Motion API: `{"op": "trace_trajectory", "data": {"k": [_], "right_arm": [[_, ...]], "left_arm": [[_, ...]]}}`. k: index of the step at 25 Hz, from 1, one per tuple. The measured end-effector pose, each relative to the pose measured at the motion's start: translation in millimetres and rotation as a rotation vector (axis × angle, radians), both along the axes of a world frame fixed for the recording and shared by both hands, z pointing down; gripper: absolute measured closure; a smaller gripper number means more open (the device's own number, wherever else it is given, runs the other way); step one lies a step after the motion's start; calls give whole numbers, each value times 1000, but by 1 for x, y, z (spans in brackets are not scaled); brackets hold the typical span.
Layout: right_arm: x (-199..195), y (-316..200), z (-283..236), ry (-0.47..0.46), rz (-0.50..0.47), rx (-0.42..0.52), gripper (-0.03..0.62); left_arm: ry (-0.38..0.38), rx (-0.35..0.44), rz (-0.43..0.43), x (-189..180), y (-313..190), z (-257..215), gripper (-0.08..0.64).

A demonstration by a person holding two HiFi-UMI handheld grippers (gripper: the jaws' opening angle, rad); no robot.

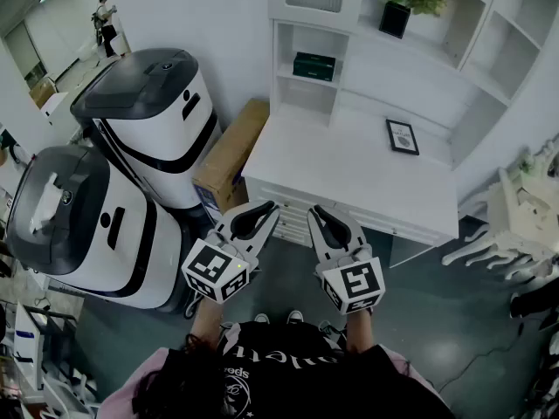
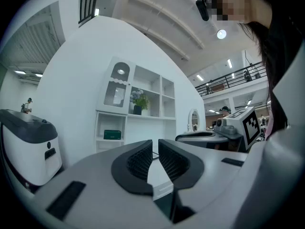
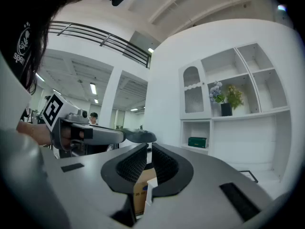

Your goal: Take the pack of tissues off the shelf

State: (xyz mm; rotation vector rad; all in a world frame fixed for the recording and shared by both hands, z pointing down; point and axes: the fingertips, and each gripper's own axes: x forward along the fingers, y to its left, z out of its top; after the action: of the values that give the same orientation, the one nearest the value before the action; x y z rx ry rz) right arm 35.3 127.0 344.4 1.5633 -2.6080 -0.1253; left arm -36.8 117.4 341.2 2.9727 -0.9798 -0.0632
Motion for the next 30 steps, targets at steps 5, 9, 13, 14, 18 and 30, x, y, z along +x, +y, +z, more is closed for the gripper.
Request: {"op": "trace_trajectory", "data": {"k": [5, 9, 13, 14, 18, 30], "right_arm": [[7, -4, 2, -8, 14, -1, 526], [15, -6, 3, -26, 28, -4, 526], [27, -10, 8, -23, 44, -16, 526], [31, -11, 10, -23, 48, -20, 526], [45, -17, 14, -27, 59, -30, 526], [87, -27, 25, -30, 25, -42, 526]], "left_arm": [[7, -5, -6, 2, -3, 3, 511], [8, -15, -11, 5, -4, 6, 511], [11, -27, -10, 13, -6, 9, 511], [11, -27, -9, 15, -7, 10, 511], [8, -27, -7, 27, -12, 11, 511], [-11, -28, -15, 75, -18, 18, 511]]}}
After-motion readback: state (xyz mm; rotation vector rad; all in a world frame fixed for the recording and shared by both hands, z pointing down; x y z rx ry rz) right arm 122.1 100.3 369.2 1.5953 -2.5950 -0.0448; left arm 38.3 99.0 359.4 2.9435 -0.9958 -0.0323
